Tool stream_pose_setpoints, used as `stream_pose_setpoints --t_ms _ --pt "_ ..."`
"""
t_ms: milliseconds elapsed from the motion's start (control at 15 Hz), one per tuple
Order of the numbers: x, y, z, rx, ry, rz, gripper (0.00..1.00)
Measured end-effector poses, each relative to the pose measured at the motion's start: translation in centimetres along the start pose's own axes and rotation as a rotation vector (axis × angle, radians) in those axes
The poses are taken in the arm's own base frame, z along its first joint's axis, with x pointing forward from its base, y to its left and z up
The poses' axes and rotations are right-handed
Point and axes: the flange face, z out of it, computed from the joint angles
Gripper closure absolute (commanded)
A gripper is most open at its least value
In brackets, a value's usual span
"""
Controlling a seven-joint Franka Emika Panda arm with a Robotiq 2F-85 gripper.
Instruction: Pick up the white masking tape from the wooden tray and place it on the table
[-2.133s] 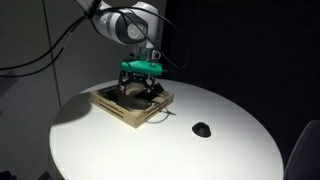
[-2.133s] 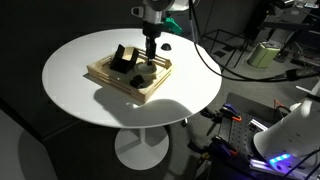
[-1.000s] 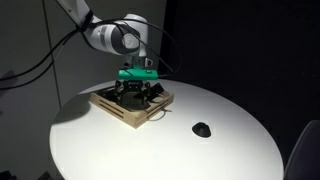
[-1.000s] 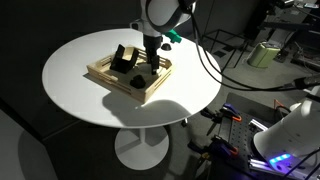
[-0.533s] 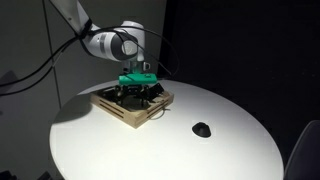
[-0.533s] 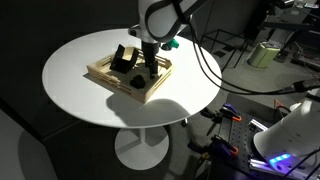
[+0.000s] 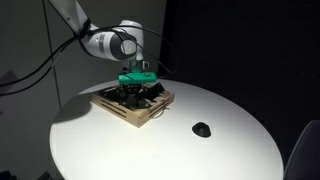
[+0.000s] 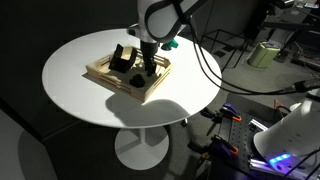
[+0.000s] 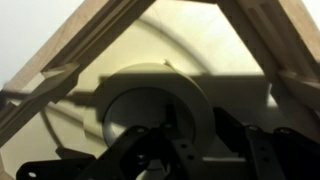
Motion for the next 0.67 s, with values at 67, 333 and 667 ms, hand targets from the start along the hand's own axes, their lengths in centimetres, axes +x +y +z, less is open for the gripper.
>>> stream_pose_setpoints --t_ms 67,333,667 --pt "0.02 0.02 -0.09 -0.003 0.001 -0.001 0.95" --pt "0.08 0.02 -0.34 -0.008 0.003 -0.003 0.92" --pt "0.28 0.06 -0.57 -0.032 0.003 -0.014 0.92"
